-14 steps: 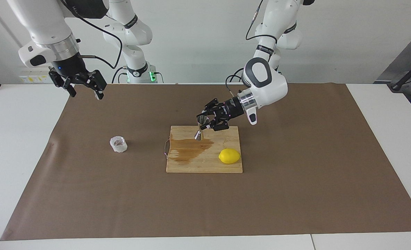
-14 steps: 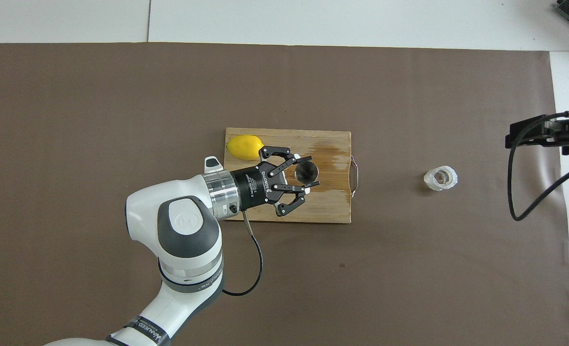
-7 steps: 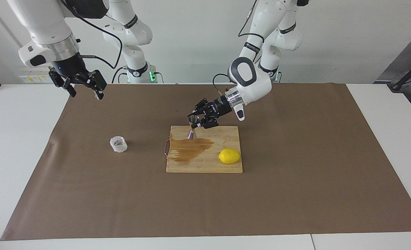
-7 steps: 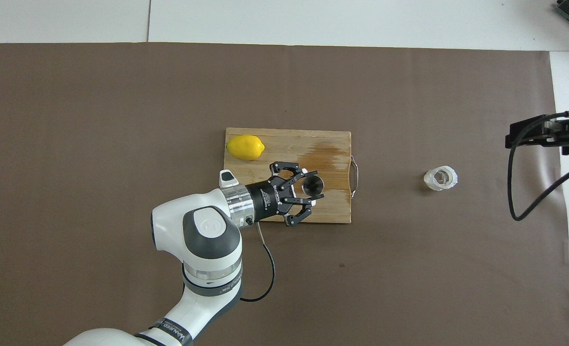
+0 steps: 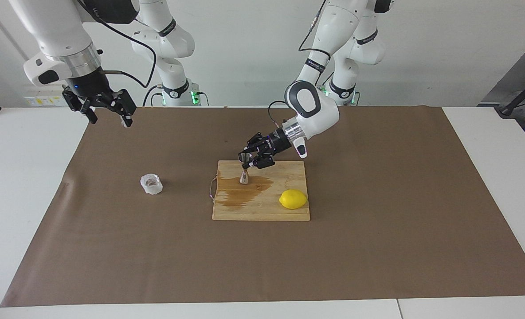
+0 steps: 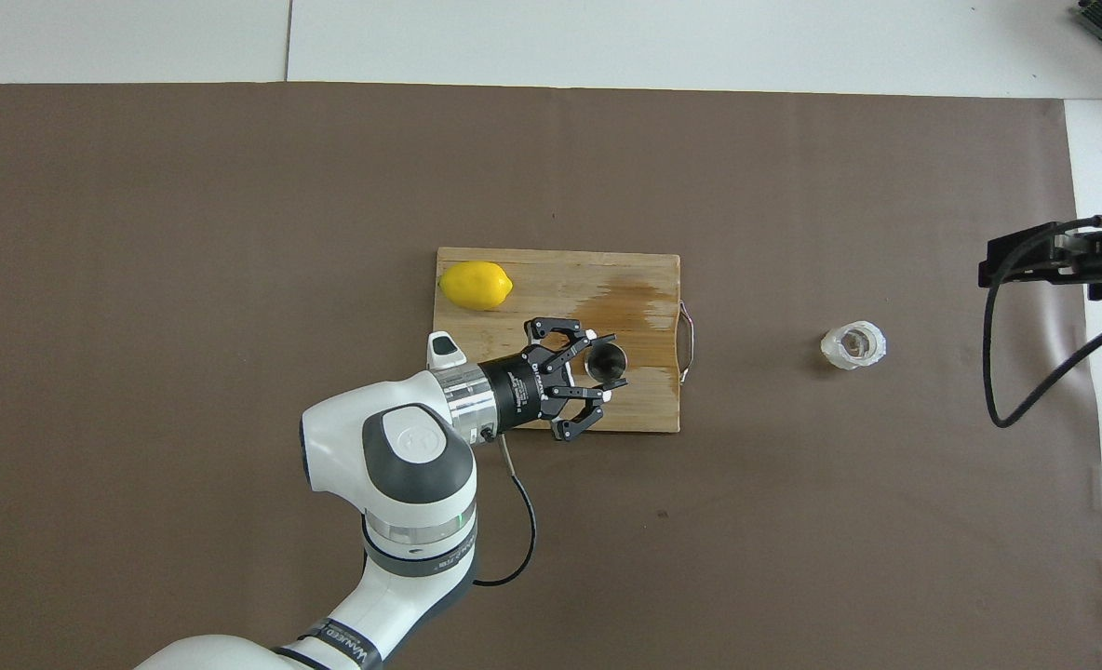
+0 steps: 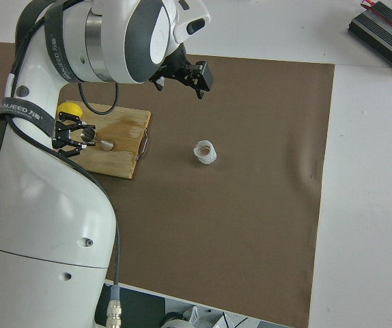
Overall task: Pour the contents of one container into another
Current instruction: 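Lower the jigger onto the board and open the left gripper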
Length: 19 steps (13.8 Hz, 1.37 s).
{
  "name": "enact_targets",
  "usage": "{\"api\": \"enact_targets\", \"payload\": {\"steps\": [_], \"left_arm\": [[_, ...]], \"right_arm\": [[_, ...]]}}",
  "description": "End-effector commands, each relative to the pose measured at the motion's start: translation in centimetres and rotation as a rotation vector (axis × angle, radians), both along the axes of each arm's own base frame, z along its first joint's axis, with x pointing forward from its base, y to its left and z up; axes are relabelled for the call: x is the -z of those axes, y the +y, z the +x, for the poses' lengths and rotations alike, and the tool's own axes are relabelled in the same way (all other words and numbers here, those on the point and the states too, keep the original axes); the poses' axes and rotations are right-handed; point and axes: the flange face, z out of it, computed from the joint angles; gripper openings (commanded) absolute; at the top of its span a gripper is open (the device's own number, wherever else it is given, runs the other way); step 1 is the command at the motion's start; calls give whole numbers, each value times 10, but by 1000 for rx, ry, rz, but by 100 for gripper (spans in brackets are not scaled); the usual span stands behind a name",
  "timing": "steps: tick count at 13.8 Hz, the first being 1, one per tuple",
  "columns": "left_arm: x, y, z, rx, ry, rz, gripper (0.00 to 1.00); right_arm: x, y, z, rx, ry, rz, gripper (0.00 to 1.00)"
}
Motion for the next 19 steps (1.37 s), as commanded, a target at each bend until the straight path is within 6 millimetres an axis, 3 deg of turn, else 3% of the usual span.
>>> {"api": "enact_targets", "payload": {"steps": [1,2,3,6,13,15,19], "left_arm": [[4,-2,-5,-11,-15,20,3],[3,-2,-4,-10,-17,20,11],[4,-2,-4,-12,-17,22,27],[2,-1,-3,-15,-24,29,100],[-5,-4,0,-22,-26,26,100],[-18,-8,2,-19,-35,4,100],[-43,-20,-16,4,-26,-39,100]], "right_arm": [[0,1,-4,-3,-10,10,100],[0,1,-4,-3,-10,10,100],[0,1,-4,-3,-10,10,100],[0,1,-4,-4,-10,10,100],[0,1,-4,-24,-9,9,100],[0,1,-4,-24,-9,9,100],[2,1,-4,-47,-6,8,100]]}}
